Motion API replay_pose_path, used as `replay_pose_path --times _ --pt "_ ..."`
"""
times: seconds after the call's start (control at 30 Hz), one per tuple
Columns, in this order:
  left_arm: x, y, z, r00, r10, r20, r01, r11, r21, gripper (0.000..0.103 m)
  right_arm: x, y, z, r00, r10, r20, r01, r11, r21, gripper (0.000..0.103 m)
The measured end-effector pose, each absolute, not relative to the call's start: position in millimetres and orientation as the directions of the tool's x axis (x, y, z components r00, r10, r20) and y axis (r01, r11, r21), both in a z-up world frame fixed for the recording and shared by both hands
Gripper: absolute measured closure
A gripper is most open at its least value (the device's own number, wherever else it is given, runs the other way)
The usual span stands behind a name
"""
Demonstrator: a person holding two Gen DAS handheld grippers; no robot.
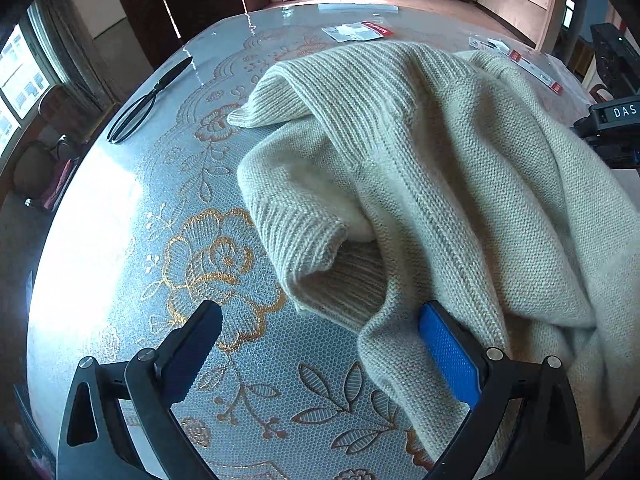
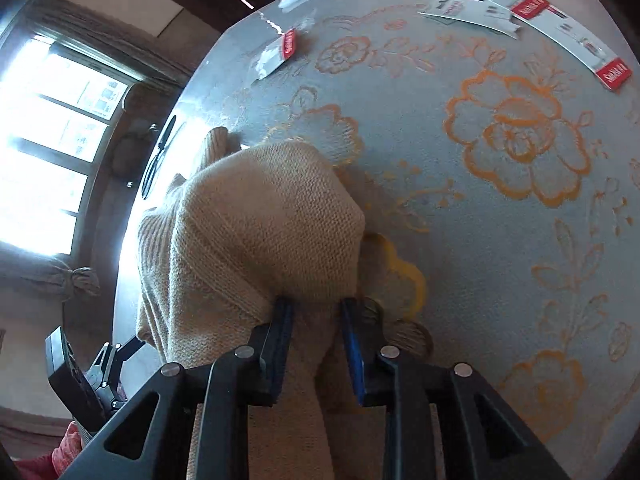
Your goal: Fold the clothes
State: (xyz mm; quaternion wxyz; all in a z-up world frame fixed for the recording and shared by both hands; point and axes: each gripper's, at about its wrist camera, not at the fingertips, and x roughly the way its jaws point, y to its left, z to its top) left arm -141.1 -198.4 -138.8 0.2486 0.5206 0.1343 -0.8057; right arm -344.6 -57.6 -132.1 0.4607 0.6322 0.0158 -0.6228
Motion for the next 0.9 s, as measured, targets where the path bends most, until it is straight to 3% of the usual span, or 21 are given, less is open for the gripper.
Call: replay_pose_path --times 0.03,0.07,0.17,0.2,0.27,0.37,0.63,0.73,0.83,0.9 --pt "-141.8 -199.5 -139.8 -0.34 -0.249 -0.907 0.55 -0.835 0.023 0.004 -342.4 -63.5 -133.7 0.232 -0.559 -0.796 0.595 -0.566 0.571 0.082" --pt "-142.5 -200.4 -141.0 -0.347 -0.234 -0.908 0.557 -0.83 0.001 0.004 -338.9 -69.6 -136.2 0.253 -0.559 -0.79 0.591 -0.557 0.584 0.093" --pt "-142.4 -201.3 -141.4 -0.37 -0.211 -0.905 0.549 -0.836 -0.03 0.008 -325.5 -78.1 -132.9 0.264 -0.575 -0.775 0.584 -0.544 0.602 0.097" --pt "-142.4 -201.0 -139.5 -0.377 -0.207 -0.903 0.536 -0.844 -0.03 0.013 -324.5 -74.0 -128.4 0.244 -0.59 -0.77 0.578 -0.549 0.604 0.097" --pt "-143.0 -200.8 -133.2 -0.382 -0.207 -0.901 0.507 -0.862 -0.017 0.043 -326.3 -60.5 -116.8 0.189 -0.62 -0.761 0.564 -0.566 0.601 0.098" --pt "-143.3 -206.7 -127.7 -0.347 -0.249 -0.904 0.51 -0.859 0.041 0.055 -343.4 -15.9 -90.1 0.06 -0.666 -0.744 0.525 -0.613 0.591 0.099" --pt "-142.9 -210.2 -122.7 -0.345 -0.232 -0.91 0.478 -0.877 0.042 0.068 -361.7 120.4 -11.5 -0.262 -0.604 -0.753 0.437 -0.77 0.466 0.103" --pt "-144.8 -204.9 -123.0 -0.346 -0.221 -0.912 0.459 -0.887 0.041 0.068 -365.7 172.7 15.8 -0.387 -0.547 -0.742 0.381 -0.828 0.412 0.103" --pt "-146.8 -199.5 -123.3 -0.348 -0.21 -0.914 0.44 -0.897 0.039 0.068 -361.4 195.8 17.0 -0.384 -0.49 -0.783 0.403 -0.852 0.336 0.103" --pt "-148.1 -196.0 -123.4 -0.348 -0.203 -0.915 0.428 -0.903 0.038 0.068 -343.9 189.9 7.7 -0.307 -0.505 -0.807 0.458 -0.821 0.34 0.097"
